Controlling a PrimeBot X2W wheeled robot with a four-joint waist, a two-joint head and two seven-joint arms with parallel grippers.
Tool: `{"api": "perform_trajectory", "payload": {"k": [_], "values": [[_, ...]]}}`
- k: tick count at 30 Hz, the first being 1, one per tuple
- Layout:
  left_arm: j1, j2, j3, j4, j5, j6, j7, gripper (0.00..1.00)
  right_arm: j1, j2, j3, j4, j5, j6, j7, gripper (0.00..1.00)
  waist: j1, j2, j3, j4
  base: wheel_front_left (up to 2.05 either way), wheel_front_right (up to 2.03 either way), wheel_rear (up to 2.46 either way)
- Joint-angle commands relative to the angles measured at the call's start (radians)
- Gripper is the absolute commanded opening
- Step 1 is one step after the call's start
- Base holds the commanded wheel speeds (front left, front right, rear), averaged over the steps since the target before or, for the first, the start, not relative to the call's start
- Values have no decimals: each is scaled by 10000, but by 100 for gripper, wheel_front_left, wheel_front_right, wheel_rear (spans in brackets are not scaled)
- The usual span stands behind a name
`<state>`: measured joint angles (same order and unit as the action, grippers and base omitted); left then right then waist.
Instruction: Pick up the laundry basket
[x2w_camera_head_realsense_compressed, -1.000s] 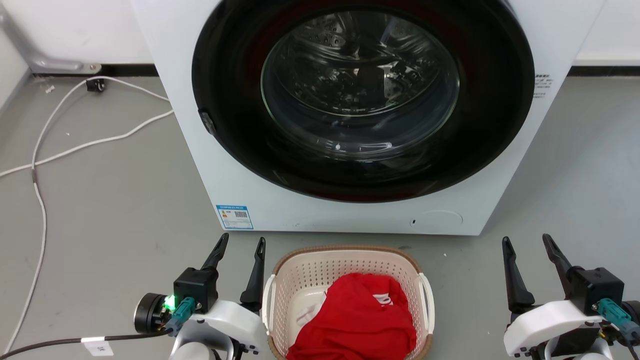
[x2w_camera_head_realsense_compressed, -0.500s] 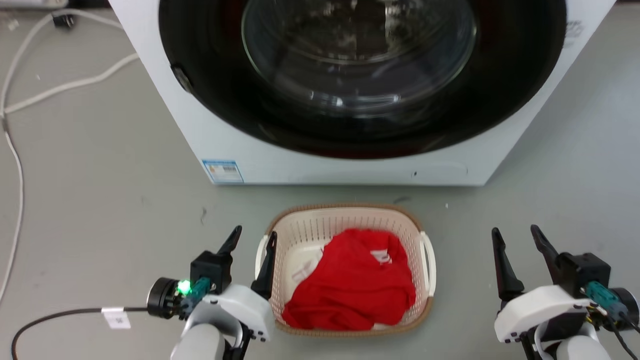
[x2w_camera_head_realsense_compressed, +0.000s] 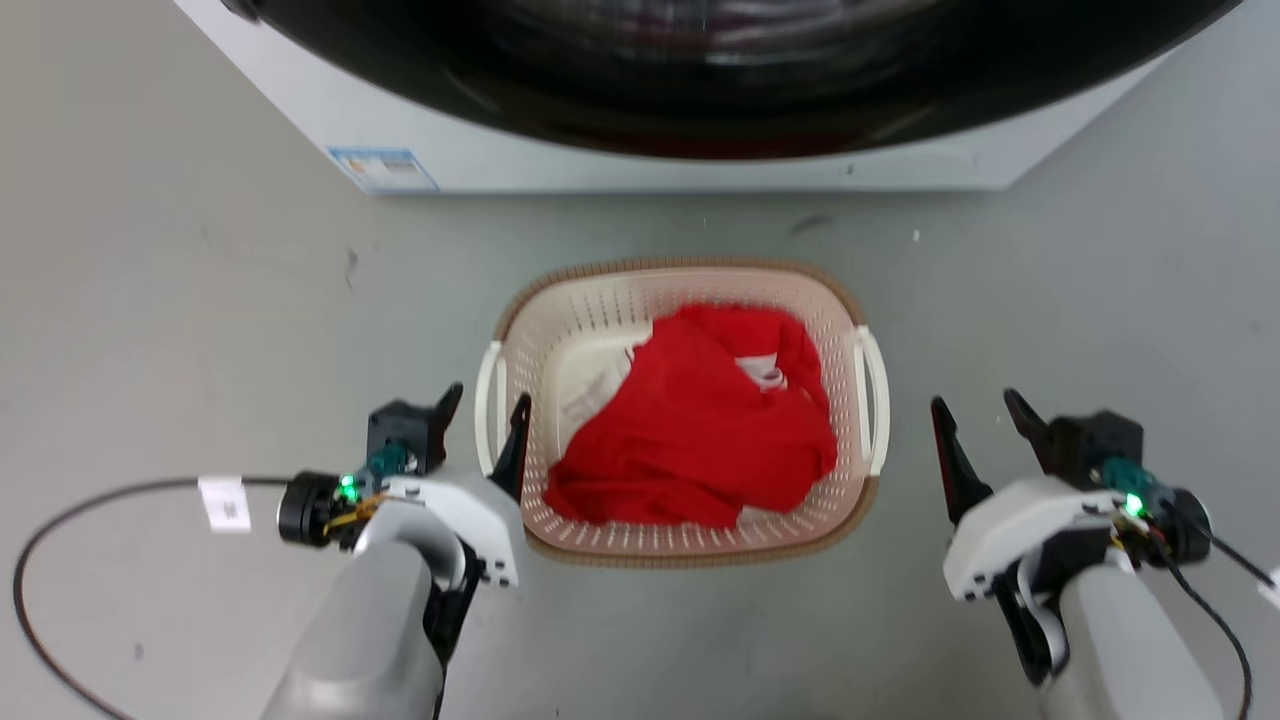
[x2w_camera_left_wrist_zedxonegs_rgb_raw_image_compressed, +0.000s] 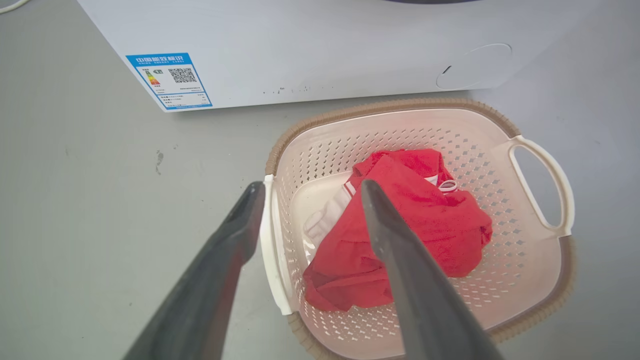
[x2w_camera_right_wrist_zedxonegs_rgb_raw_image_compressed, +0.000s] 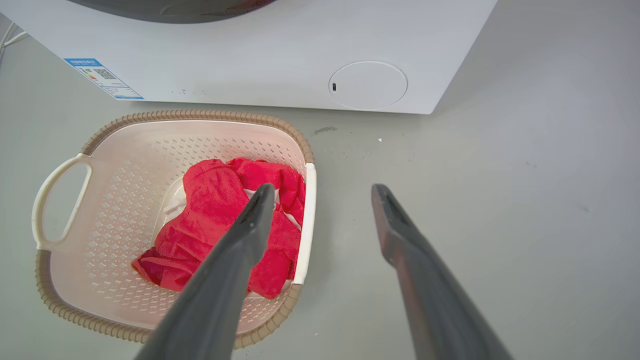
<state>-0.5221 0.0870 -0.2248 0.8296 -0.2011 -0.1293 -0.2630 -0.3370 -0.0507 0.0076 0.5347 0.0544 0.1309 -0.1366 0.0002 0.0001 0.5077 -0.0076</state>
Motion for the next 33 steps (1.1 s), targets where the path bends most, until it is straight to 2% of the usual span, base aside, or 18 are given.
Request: {"api": "perform_trajectory", "payload": {"k": [1,12,20,27,28,29,30,31,33], "values": [[-255,41,-96,116,-85,-11,-26,100,-309,5,28,138,-7,-3,-49,100,-2,-1,761,-91,0,0,0],[-2683,656,-1661,2164,-2062,-5,422,100,-3173,4,1072,3081,541,-5,-294,100,-2,-1,2774,-205,0,0,0],[-3697,1065,-2617,2766,-3319,-7,1058,100,-4705,1,2088,4970,1265,-5,-327,100,-2,-1,3466,-287,0,0,0],[-4152,1141,-3449,2969,-4044,-8,1370,100,-5478,5,2584,6051,1755,-5,-466,100,-2,-1,3704,-267,0,0,0],[-4196,1154,-3551,2982,-4168,-8,1421,66,-5553,4,2673,6174,1820,-5,-408,100,-2,-1,3724,-273,0,0,0],[-4224,1172,-3648,2998,-4284,-8,1464,16,-5628,4,2770,6268,1885,-5,-365,64,-2,-1,3743,-280,0,0,0],[-4227,1149,-3743,2997,-4435,-6,1587,0,-5684,5,2876,6327,2046,-5,-317,29,-2,-1,3758,-280,0,0,0],[-4240,1146,-3853,2967,-4557,-6,1663,0,-5733,5,3003,6371,2141,-5,-313,0,-2,-1,3764,-282,0,0,0],[-4310,1176,-4061,2905,-4794,-19,1700,0,-5812,2,3217,6473,2353,-3,-286,0,-2,-1,3746,-288,0,0,0]]}}
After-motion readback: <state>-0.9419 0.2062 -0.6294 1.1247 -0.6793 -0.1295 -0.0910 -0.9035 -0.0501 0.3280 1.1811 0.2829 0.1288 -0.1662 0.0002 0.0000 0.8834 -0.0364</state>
